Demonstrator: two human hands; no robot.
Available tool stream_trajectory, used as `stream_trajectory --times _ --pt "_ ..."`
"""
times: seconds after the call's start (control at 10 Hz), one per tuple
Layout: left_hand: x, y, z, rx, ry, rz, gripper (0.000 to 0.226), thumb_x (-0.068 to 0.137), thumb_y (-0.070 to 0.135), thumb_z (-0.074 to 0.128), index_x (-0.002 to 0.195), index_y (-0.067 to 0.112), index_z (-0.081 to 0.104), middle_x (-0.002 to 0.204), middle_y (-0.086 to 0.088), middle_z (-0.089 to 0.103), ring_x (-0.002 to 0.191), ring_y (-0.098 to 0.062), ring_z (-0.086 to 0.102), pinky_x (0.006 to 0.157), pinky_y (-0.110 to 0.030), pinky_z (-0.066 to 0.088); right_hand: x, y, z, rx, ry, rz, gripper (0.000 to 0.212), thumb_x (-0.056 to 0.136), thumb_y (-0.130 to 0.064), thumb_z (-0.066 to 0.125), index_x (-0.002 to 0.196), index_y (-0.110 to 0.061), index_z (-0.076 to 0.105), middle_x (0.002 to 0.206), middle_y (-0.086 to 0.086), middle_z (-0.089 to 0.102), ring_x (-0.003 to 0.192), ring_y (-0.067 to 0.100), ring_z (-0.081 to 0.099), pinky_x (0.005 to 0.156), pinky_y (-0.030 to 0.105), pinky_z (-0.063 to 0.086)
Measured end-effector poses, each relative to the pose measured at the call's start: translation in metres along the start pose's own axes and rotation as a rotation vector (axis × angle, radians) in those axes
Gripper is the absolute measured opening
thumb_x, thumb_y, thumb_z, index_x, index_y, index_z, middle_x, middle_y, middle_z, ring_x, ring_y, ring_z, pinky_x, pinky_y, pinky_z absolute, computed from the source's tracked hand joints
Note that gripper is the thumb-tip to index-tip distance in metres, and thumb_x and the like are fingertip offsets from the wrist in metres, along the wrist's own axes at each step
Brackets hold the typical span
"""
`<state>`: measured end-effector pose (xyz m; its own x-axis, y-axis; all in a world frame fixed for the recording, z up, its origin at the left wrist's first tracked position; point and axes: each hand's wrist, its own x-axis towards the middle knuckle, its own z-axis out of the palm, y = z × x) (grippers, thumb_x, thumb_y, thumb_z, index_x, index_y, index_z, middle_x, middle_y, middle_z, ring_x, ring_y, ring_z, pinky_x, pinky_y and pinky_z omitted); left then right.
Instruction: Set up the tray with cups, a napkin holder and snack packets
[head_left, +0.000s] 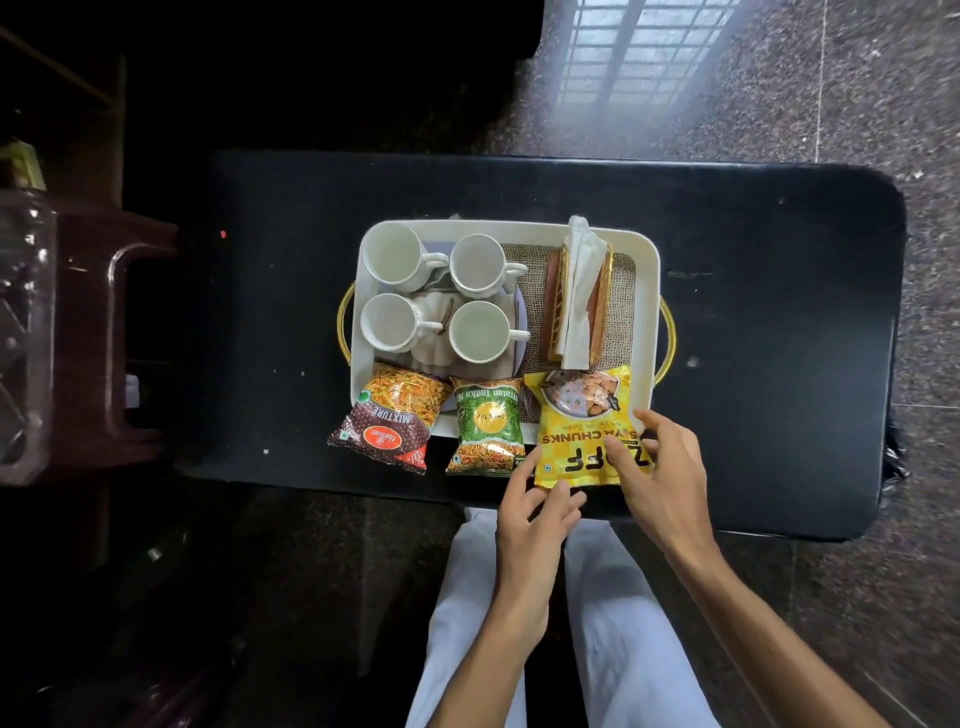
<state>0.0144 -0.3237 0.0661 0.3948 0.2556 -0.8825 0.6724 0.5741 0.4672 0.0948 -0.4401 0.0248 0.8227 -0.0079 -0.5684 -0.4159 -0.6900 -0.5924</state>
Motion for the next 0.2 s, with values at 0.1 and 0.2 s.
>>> stream_trajectory --times 0.1,0.2 --pt "-0.002 -0.001 -0.003 0.018 -0.015 0.022 0.053 0.105 0.019 0.057 0.154 0.032 0.04 0.119 -0.007 0.073 0.11 -0.023 0.074 0.103 -0.037 0.056 0.002 0.001 -0.01 0.031 0.009 -0.02 0.045 0.093 -0.039 0.065 0.135 -0.024 0.054 0.132 -0.001 0.046 0.113 0.012 0.053 0.08 0.021 0.047" --pt "-0.016 0.001 -0.004 0.186 0.028 0.055 0.056 0.106 0.03 0.054 0.156 0.04 0.031 0.112 -0.002 0.074 0.096 -0.018 0.078 0.093 -0.034 0.061 -0.001 -0.007 -0.024 -0.099 0.112 -0.157 0.039 0.093 -0.035 0.065 0.129 -0.021 0.058 0.13 0.0 0.05 0.118 0.013 0.046 0.094 0.034 0.046"
